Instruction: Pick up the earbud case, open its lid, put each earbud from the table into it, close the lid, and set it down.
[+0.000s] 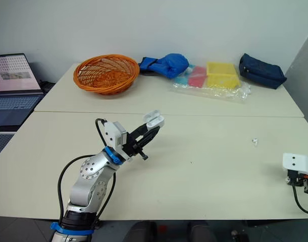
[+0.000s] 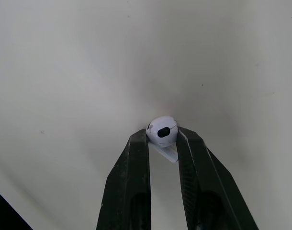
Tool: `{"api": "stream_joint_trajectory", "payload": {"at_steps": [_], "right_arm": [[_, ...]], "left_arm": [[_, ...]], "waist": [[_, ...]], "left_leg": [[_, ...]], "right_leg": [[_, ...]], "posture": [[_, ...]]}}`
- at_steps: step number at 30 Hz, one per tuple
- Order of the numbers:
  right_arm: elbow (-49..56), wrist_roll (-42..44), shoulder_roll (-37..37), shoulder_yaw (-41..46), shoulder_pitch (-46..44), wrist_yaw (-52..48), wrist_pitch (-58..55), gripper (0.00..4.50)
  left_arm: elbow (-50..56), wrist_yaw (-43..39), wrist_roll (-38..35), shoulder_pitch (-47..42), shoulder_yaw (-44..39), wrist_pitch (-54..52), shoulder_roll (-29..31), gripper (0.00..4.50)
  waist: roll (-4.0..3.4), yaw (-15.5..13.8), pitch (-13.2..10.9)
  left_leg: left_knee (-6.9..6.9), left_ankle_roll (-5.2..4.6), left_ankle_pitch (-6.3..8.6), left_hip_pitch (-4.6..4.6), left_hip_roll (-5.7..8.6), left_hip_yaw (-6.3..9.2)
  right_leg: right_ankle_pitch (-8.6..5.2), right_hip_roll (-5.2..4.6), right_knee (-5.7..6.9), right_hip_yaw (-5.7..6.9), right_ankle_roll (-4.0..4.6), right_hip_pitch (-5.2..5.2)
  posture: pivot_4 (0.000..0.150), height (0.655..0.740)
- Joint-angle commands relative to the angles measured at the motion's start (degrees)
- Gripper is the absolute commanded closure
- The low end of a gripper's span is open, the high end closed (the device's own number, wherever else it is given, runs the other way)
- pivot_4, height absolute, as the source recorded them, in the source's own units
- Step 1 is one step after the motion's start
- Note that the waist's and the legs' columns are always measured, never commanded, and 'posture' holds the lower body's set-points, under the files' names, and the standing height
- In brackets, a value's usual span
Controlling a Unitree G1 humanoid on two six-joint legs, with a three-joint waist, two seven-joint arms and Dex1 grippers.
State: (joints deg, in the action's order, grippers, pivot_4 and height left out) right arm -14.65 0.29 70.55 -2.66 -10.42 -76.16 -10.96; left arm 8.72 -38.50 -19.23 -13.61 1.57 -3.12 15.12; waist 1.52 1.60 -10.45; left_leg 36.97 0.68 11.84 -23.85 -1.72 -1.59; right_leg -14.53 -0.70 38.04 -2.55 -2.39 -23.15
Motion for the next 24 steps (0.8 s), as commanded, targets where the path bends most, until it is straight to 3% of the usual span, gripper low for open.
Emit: {"api": "stream_joint_trajectory", "payload": {"at_steps": [1,5,10,13,17,24], "right_arm": [[27.5,20.3,-9.1,5.4,-2.9,3.9,-22.7,4.10],[41.4,36.5,-31.4,11.0,-15.2,27.0,-41.5,4.10],[45.7,38.6,-53.7,9.3,-24.0,47.8,-43.3,4.10],[46.2,36.7,-59.3,6.9,-23.0,53.0,-41.7,4.10],[45.8,35.5,-61.5,4.6,-21.8,55.6,-39.4,4.10],[41.3,31.9,-66.0,0.0,-22.7,58.1,-33.8,4.10]], "left_arm": [[-0.5,-0.7,-0.7,-2.8,-0.1,1.9,-0.6,3.75],[-3.1,-1.6,-0.7,-5.0,-0.6,2.9,-0.6,3.75],[-5.1,-2.2,-0.9,-6.9,-0.6,3.7,-0.9,3.75],[-5.8,-1.8,-1.1,-8.2,-0.8,3.5,-1.6,3.75],[-6.9,-1.9,-1.1,-9.2,-1.0,3.7,-2.1,3.75],[-8.1,-2.3,-0.7,-11.2,-0.5,4.3,-3.9,3.75]], "waist": [[0.02,0.6,0.0],[-0.05,0.5,0.0],[0.03,-0.3,0.0],[0.03,-0.7,0.0],[0.03,-0.7,0.0],[0.03,-0.3,0.0]], "left_leg": [[0.03,0.02,0.01,0.06,-0.07,0.09],[0.03,0.07,-0.02,0.10,-0.07,0.59],[0.04,0.14,-0.07,-0.07,-0.09,0.87],[0.02,0.13,-0.07,-0.31,-0.10,0.82],[0.03,0.07,-0.03,-0.58,0.11,0.71],[0.04,0.05,-0.03,-0.59,0.04,0.81]], "right_leg": [[0.11,0.25,0.03,-0.13,0.14,-0.02],[0.23,0.55,0.19,-0.03,0.31,-0.07],[0.26,0.58,0.05,0.22,0.40,-0.05],[0.21,0.33,-0.05,0.19,0.32,-0.16],[0.24,-0.05,-0.12,0.17,0.30,-0.32],[0.21,0.25,-0.04,0.28,0.27,-0.38]], "posture": [[0.150,0.7400],[0.150,0.7400],[0.150,0.7400],[0.150,0.7400],[0.150,0.7400],[0.150,0.7400]]}}
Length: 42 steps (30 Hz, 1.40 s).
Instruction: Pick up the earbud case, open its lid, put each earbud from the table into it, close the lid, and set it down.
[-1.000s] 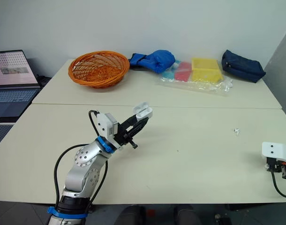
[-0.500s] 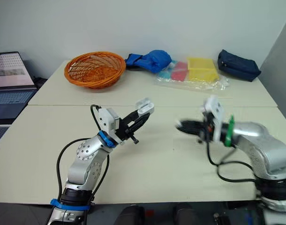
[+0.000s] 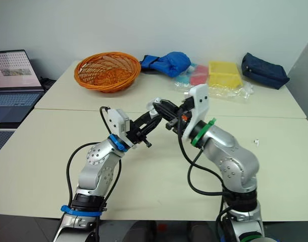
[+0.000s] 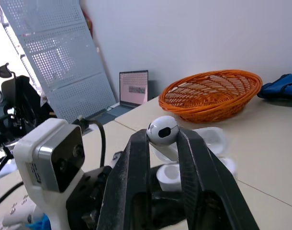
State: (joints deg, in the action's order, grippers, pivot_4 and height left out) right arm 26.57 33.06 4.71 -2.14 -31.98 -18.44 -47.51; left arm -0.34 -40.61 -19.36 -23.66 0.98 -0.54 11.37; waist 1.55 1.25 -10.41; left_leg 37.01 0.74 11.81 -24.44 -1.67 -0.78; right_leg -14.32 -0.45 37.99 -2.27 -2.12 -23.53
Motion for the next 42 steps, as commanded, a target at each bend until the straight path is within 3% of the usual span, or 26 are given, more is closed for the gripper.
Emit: {"api": "stream_joint_trajectory", "payload": {"at_steps": [1,35,38,40,42], "right_arm": [[-0.4,-1.3,-0.3,-0.8,-1.2,0.5,3.4,4.10],[-3.5,2.3,0.2,1.3,-2.1,4.7,-5.6,4.10],[-3.5,1.7,0.7,0.9,-2.3,4.6,-5.3,2.90],[-3.6,1.4,0.8,0.8,-2.4,4.6,-5.1,2.35],[-3.6,1.0,1.0,0.7,-2.5,4.6,-4.6,2.35]], "left_arm": [[0.9,-0.2,-0.6,-1.1,-0.1,1.8,-0.3,3.75],[1.6,-1.3,0.2,0.2,0.1,3.7,0.3,3.75],[1.8,-1.3,0.2,0.2,0.1,3.6,0.2,3.75],[1.9,-1.3,0.2,0.2,0.1,3.6,0.2,3.75],[1.9,-1.4,0.3,0.1,0.1,3.5,0.1,3.75]], "waist": [[0.00,0.2,0.0],[0.00,0.4,0.0],[0.00,0.4,0.0],[0.00,0.4,0.0],[0.00,0.4,0.0]], "left_leg": [[0.00,0.00,0.00,0.02,0.00,0.01],[-0.02,0.00,0.00,0.05,-0.12,0.02],[-0.03,0.00,0.00,0.05,-0.12,0.02],[-0.04,0.00,0.00,0.05,-0.11,0.02],[-0.04,0.00,0.00,0.04,-0.12,0.02]], "right_leg": [[0.00,0.04,0.01,0.00,0.00,0.01],[-0.03,0.13,-0.02,-0.06,-0.01,0.00],[-0.04,0.13,-0.03,-0.05,-0.03,0.00],[-0.04,0.14,-0.03,-0.05,-0.03,-0.01],[-0.04,0.14,-0.03,-0.05,-0.03,-0.01]], "posture": [[0.150,0.7400],[0.150,0.7400],[0.150,0.7400],[0.150,0.7400],[0.150,0.7400]]}}
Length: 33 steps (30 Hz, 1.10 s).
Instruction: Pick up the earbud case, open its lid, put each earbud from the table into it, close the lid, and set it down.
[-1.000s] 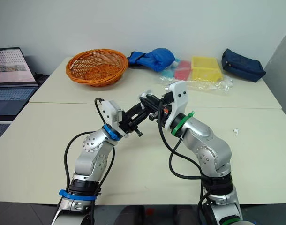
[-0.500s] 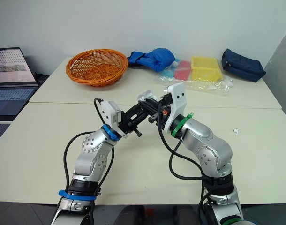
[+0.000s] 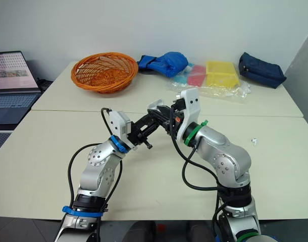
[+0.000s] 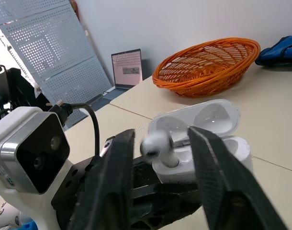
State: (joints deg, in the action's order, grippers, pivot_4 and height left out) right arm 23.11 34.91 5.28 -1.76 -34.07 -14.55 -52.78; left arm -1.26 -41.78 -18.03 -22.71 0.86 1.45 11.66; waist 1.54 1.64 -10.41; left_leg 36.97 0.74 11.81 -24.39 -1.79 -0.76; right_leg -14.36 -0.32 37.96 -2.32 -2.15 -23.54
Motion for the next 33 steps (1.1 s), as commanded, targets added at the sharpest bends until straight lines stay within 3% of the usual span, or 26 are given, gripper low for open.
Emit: {"api": "stream_joint_trajectory", "payload": {"at_steps": [1,27,33], "right_arm": [[-0.1,-1.0,0.7,0.2,-0.5,0.6,0.8,2.35],[2.4,2.7,2.6,3.0,-3.1,-1.5,3.8,2.35],[6.5,3.9,8.8,1.7,-2.9,-6.4,3.6,2.35]], "left_arm": [[2.8,-0.2,-1.0,-0.9,0.2,1.5,-0.2,3.75],[2.4,-0.2,-1.5,-1.2,0.2,0.0,-0.6,3.75],[2.4,-0.1,-1.8,-1.2,0.0,-0.5,-0.4,3.75]], "waist": [[0.00,0.0,0.0],[0.00,0.0,0.0],[-0.01,0.0,0.0]], "left_leg": [[0.00,0.00,0.00,0.00,0.00,0.00],[-0.02,0.00,0.00,-0.01,-0.01,0.00],[-0.03,0.00,0.00,-0.06,-0.04,0.00]], "right_leg": [[0.00,0.00,0.00,-0.01,0.00,0.00],[-0.01,0.00,-0.03,0.00,-0.01,-0.02],[-0.02,-0.07,-0.10,0.00,-0.02,-0.02]], "posture": [[0.150,0.7400],[0.150,0.7400],[0.150,0.7400]]}}
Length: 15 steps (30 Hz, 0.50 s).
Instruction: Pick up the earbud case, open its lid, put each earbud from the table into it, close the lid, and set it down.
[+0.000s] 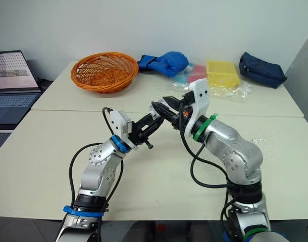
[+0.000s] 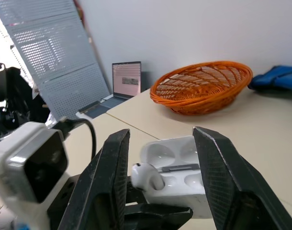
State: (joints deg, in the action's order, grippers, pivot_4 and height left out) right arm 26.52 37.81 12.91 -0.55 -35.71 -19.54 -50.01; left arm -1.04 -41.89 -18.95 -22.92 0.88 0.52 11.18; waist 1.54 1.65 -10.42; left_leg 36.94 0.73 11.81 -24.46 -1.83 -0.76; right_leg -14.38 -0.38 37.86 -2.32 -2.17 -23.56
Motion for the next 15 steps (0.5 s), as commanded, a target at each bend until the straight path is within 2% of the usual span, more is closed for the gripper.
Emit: {"api": "stream_joint_trajectory", "payload": {"at_steps": [1,4,7,15], "right_arm": [[3.7,1.3,2.1,0.4,-0.9,-2.1,0.7,2.52],[5.4,0.6,4.6,-1.4,0.2,-4.2,1.2,3.24],[5.2,-1.3,4.9,-4.6,0.9,-4.5,2.0,4.37],[3.2,-3.2,2.7,-7.6,1.0,-3.6,2.1,4.45]], "left_arm": [[2.1,0.1,-0.9,-1.0,0.0,0.3,0.2,3.75],[2.1,0.1,-0.9,-1.1,0.0,0.2,0.2,3.75],[2.0,-0.1,-0.8,-1.3,0.2,0.3,0.3,3.75],[2.1,-0.4,-0.7,-1.4,0.2,0.4,0.7,3.75]], "waist": [[0.00,0.0,0.0],[0.00,0.0,0.0],[0.00,0.0,0.0],[0.00,0.0,0.0]], "left_leg": [[0.00,0.00,0.00,0.00,0.00,0.00],[-0.01,0.00,0.00,0.00,0.01,0.03],[-0.01,0.00,0.00,0.00,0.01,0.02],[-0.01,0.00,0.00,0.00,0.01,0.00]], "right_leg": [[0.00,0.00,0.00,0.00,0.00,0.00],[0.00,0.01,0.00,0.04,0.00,0.00],[-0.01,0.01,0.00,0.02,0.00,0.00],[-0.01,0.01,0.00,0.00,0.00,-0.01]], "posture": [[0.150,0.7400],[0.150,0.7400],[0.150,0.7400],[0.150,0.7400]]}}
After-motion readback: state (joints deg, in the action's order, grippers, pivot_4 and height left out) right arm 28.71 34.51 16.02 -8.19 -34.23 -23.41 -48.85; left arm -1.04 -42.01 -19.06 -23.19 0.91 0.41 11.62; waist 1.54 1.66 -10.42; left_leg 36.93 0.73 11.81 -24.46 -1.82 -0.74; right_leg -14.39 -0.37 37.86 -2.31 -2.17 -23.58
